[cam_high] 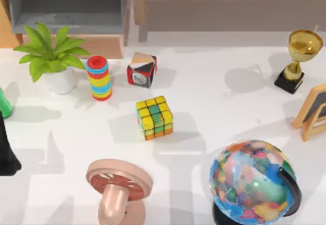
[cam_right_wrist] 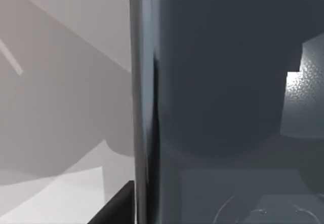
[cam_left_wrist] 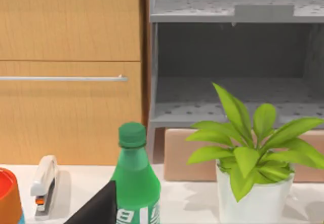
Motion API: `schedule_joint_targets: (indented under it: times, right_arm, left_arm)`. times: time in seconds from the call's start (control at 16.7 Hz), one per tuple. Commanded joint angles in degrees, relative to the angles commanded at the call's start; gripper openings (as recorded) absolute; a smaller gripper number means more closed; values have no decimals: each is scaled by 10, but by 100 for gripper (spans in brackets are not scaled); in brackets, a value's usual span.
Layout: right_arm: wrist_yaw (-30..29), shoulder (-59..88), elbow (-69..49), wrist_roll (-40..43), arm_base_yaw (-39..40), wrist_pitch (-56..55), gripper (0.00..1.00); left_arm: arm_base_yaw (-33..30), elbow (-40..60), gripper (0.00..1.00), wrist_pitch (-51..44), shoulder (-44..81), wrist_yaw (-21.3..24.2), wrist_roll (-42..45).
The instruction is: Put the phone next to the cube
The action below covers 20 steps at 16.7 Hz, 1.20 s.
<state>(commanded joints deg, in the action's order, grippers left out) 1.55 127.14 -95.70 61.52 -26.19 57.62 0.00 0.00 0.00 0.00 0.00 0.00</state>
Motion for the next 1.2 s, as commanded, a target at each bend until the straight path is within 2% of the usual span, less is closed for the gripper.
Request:
schedule_joint_targets:
  times: [0.3, 0.54, 0.84, 1.2]
  right_arm:
    - [-1, -11, -11, -11, 7, 0, 0]
    - [-3, -54, -51, -71, 48, 8, 0]
    - [-4, -104, -100, -206, 141, 21, 0]
    - [-4, -129, -135, -418, 286, 38, 0]
  left_arm:
    - [0, 0, 100, 0, 0, 0, 0]
    - [0, 0, 100, 0, 0, 0, 0]
    - [0, 0, 100, 0, 0, 0, 0]
    - [0, 0, 100, 0, 0, 0, 0]
